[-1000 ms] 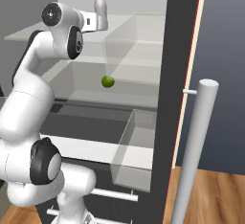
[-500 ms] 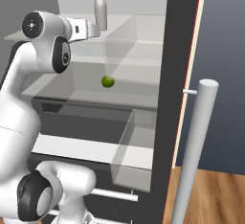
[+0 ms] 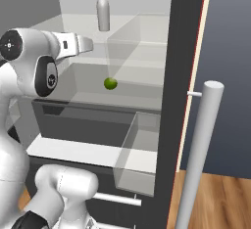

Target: Place the liquor on the top shelf of the fridge to keep it out of children's reach, and place the onion and lime on lower shelves for easy access.

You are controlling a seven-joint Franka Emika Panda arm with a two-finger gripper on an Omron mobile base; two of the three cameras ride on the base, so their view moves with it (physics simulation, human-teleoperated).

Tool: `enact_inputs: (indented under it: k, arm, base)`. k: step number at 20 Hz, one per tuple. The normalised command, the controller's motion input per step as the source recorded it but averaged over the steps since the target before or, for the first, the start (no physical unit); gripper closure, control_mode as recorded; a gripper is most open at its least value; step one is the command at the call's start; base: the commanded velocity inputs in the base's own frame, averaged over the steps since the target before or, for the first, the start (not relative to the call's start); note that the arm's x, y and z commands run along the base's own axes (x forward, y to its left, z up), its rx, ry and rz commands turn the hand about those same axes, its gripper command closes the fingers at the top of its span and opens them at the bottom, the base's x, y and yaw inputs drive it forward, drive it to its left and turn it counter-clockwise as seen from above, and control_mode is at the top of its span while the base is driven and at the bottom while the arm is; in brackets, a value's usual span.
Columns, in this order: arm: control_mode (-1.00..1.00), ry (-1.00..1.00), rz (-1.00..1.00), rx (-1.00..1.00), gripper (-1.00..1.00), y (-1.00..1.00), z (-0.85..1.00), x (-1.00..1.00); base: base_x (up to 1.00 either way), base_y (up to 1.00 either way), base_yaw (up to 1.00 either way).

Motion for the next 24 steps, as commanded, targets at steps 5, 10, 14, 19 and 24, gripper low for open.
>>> enact_inputs:
  k: [5,10,14,19,24]
  arm:
    - [1.00,0.00,0.02,-0.03,-1.00,0.00,-0.12,-0.48]
    - [1.00,0.00,0.00,0.00,-1.00,0.00,0.00,0.00]
    - [1.00,0.00,0.00,0.00,-1.00,0.00,0.00,0.00]
    - [1.00,0.00,0.00,0.00,-1.00,0.00,0.00,0.00]
    - [1.00,0.00,0.00,0.00,-1.00,0.00,0.00,0.00]
  base:
    - [-0.34,0.00,0.01]
    - [-0.95,0.00,0.02]
    - [-1.00,0.00,0.01]
    - [-1.00,-0.19,0.00]
    - [-0.84,-0.42,-0.04]
